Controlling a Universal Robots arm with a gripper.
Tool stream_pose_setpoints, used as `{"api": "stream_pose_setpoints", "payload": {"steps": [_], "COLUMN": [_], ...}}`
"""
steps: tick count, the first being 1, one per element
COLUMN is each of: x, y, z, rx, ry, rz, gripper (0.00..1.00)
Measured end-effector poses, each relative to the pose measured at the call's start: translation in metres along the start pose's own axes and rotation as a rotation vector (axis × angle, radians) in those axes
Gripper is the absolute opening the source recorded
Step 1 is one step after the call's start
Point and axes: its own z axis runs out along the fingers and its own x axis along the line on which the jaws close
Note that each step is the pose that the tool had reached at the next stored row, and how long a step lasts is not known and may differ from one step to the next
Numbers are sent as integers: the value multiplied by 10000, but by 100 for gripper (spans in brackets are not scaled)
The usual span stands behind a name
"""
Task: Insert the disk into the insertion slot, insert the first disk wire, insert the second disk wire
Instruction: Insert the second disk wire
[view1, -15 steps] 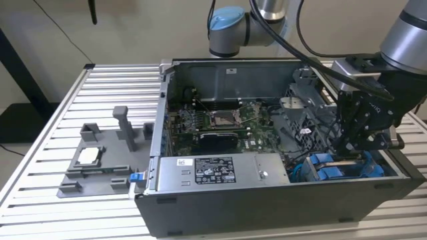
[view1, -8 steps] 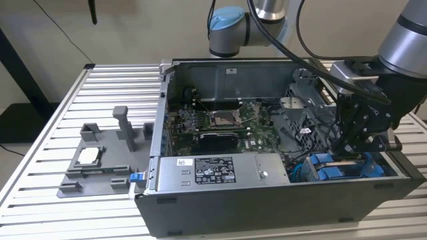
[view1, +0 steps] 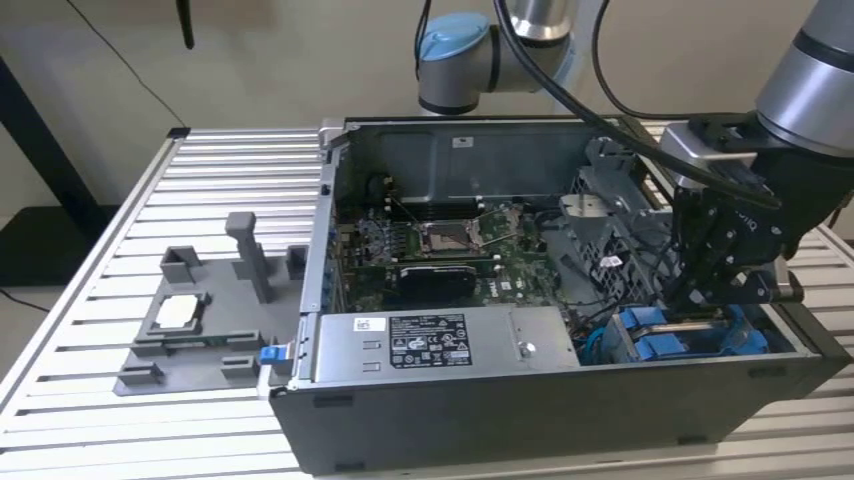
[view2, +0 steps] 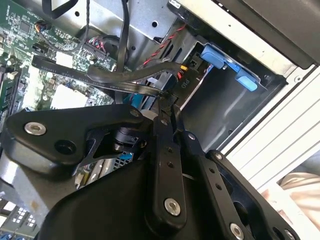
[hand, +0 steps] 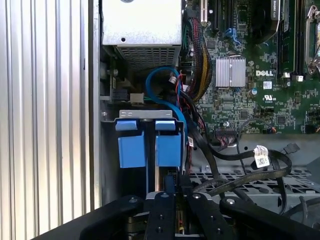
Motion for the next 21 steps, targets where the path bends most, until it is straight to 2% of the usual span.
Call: {"api": "stream_pose_setpoints", "payload": {"steps": [1,2,3,4,12,14,18,21], "x": [0,0,0,0,-3,-4,-5,-4], "y": [0,0,0,0,14,17,19,20], "z": [0,0,0,-12,-359,-429,-498,-507], "rx": [0,0,0,0,1,0,21,27], "ry": [1,1,2,4,5,5,5,0], "rz": [0,0,0,0,4,4,6,9], "gripper": [17,23,23,30,30,30,30,30]}}
